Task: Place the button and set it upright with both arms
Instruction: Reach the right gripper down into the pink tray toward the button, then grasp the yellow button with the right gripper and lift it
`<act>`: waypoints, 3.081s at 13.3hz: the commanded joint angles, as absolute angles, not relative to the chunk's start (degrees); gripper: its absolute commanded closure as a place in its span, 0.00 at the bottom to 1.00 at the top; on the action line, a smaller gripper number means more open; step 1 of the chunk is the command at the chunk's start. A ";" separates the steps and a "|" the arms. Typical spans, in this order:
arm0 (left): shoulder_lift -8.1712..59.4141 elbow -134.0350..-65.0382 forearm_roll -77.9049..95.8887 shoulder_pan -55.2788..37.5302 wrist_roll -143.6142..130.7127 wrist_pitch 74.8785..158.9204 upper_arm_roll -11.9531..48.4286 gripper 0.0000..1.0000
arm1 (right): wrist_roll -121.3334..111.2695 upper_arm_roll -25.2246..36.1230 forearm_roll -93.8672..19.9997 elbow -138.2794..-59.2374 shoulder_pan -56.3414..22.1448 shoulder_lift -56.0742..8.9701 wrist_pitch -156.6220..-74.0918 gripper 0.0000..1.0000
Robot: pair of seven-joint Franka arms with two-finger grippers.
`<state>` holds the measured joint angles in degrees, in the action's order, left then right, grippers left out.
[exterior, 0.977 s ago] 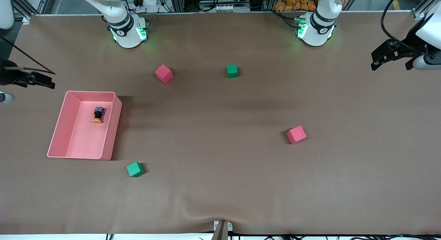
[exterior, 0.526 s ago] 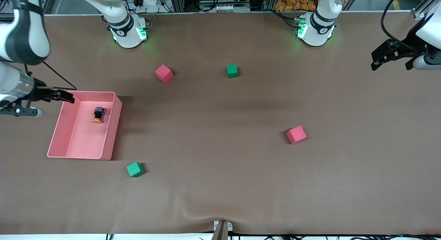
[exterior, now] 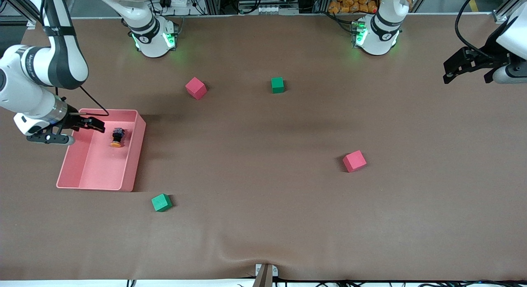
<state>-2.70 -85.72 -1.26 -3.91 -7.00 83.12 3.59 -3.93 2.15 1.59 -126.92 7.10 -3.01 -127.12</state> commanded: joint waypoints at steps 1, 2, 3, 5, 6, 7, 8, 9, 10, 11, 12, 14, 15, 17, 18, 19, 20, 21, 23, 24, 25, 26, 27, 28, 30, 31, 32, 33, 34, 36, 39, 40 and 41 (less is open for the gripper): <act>-2.99 -85.52 -1.58 -3.78 -6.50 82.53 3.87 0.00 | -4.31 1.49 1.93 -127.35 8.44 -6.22 -132.43 0.00; -2.99 -85.60 -1.58 -3.78 -6.50 82.53 3.95 0.00 | -4.31 1.49 1.93 -127.44 8.35 -7.55 -134.10 0.00; -2.90 -85.61 -1.58 -3.69 -6.42 82.53 3.96 0.00 | -4.31 1.49 1.93 -127.53 8.44 -8.43 -134.82 0.00; -2.90 -85.69 -1.58 -3.78 -6.42 82.53 3.96 0.00 | -4.31 1.49 1.93 -128.06 9.49 -9.48 -136.74 0.00; -2.90 -85.69 -1.58 -3.69 -6.42 82.53 3.96 0.00 | -4.31 1.49 1.93 -128.06 9.93 -10.54 -137.98 0.00; -2.81 -85.61 -1.58 -3.69 -6.42 82.62 3.96 0.00 | -4.31 1.49 1.93 -128.06 10.37 -11.68 -139.21 0.00; -2.81 -85.52 -1.58 -3.69 -6.42 82.62 3.96 0.00 | -4.39 1.49 1.93 -128.14 10.46 -12.91 -140.26 0.00; -2.81 -85.52 -1.58 -3.69 -6.42 82.62 3.96 0.00 | -4.39 1.41 1.93 -128.93 10.55 -14.40 -141.84 0.00; -2.73 -85.60 -1.58 -3.60 -6.33 82.62 3.96 0.00 | -4.39 1.41 1.93 -131.02 10.55 -15.55 -146.21 0.00; -2.72 -85.69 -1.58 -3.69 -6.42 82.53 3.96 0.00 | -4.39 1.41 1.93 -134.44 10.37 -16.86 -153.30 0.00; -2.72 -85.69 -1.58 -3.69 -6.42 82.53 3.96 0.00 | -4.39 1.41 1.93 -136.73 10.02 -18.35 -159.29 0.00; -2.64 -85.61 -1.50 -3.69 -6.42 82.62 3.96 0.00 | -4.39 1.41 1.85 -137.46 10.11 -20.04 -161.63 0.00; -2.64 -85.52 -1.49 -3.78 -6.50 82.62 3.96 0.00 | -4.39 1.41 1.85 -137.55 10.11 -19.95 -161.54 0.00; -2.64 -85.52 -1.32 -3.78 -6.42 82.71 3.96 0.00 | -4.39 1.49 1.93 -137.72 10.28 -19.95 -161.54 0.00; -2.64 -85.60 -1.14 -3.69 -6.42 82.71 3.96 0.00 | -4.39 1.41 1.85 -137.72 10.28 -19.78 -161.54 0.00; -2.64 -85.61 -1.06 -3.60 -6.42 82.71 3.96 0.00 | -4.39 1.41 1.85 -137.72 10.28 -19.78 -161.46 0.00; -2.64 -85.61 -1.14 -3.60 -6.33 82.71 3.96 0.00 | -4.39 1.41 1.85 -137.72 10.28 -19.60 -161.37 0.00; -2.64 -85.61 -1.06 -3.60 -6.33 82.62 3.96 0.00 | -4.39 1.41 1.93 -137.72 10.28 -19.60 -161.37 0.00; -2.64 -85.52 -1.14 -3.69 -6.33 82.62 3.87 0.00 | -4.39 1.41 1.85 -137.90 10.28 -19.16 -160.67 0.00; -2.64 -85.52 -1.06 -3.60 -6.33 82.62 3.87 0.00 | -4.39 1.41 1.85 -138.42 10.20 -18.29 -159.97 0.00; -2.64 -85.60 -1.05 -3.60 -6.33 82.62 3.87 0.00 | -4.39 1.41 1.93 -138.69 10.11 -16.89 -158.92 0.00; -2.64 -85.61 -1.05 -3.60 -5.98 82.62 3.87 0.00 | -4.39 1.41 1.85 -138.87 10.19 -15.22 -156.82 0.00; -2.72 -85.61 -1.05 -3.52 -5.80 82.62 3.78 0.00 | -4.48 1.41 1.85 -138.87 10.28 -13.29 -153.66 0.00; -2.72 -85.61 -1.05 -3.52 -5.63 82.62 3.78 0.00 | -4.92 1.41 1.85 -138.87 10.37 -12.05 -150.94 0.00; -2.64 -85.52 -1.05 -3.52 -5.63 82.62 3.78 0.00 | -5.45 1.41 1.85 -138.95 10.55 -11.60 -149.33 0.00; -2.64 -85.52 -1.05 -3.60 -5.71 82.62 3.78 0.00 | -5.45 1.41 1.85 -138.96 10.72 -11.95 -149.33 0.00; -2.64 -85.69 -1.05 -3.52 -5.71 82.62 3.78 0.00 | -5.45 1.41 1.85 -138.96 11.33 -12.21 -149.33 0.00; -2.64 -85.69 -1.05 -3.52 -5.71 82.62 3.78 0.00 | -5.54 1.41 1.85 -138.96 11.42 -12.56 -149.33 0.00; -2.64 -85.78 -1.05 -3.60 -5.71 82.62 3.78 0.00 | -5.54 1.41 1.85 -138.96 11.51 -13.35 -149.33 0.00; -2.64 -85.61 -1.05 -3.60 -5.71 82.62 3.78 0.00 | -5.62 1.41 1.85 -138.87 11.87 -14.15 -149.41 0.00; -2.64 -85.87 -1.05 -3.60 -5.71 82.62 3.78 0.00 | -5.80 1.41 1.93 -138.87 11.87 -14.94 -149.41 0.00; -2.64 -85.96 -1.05 -3.69 -5.71 82.62 3.78 0.00 | -5.80 1.41 1.85 -138.87 11.78 -15.20 -149.41 0.00; -2.64 -85.96 -1.14 -3.60 -5.71 82.62 3.78 0.00 | -5.80 1.41 1.85 -138.87 11.78 -15.21 -149.41 0.00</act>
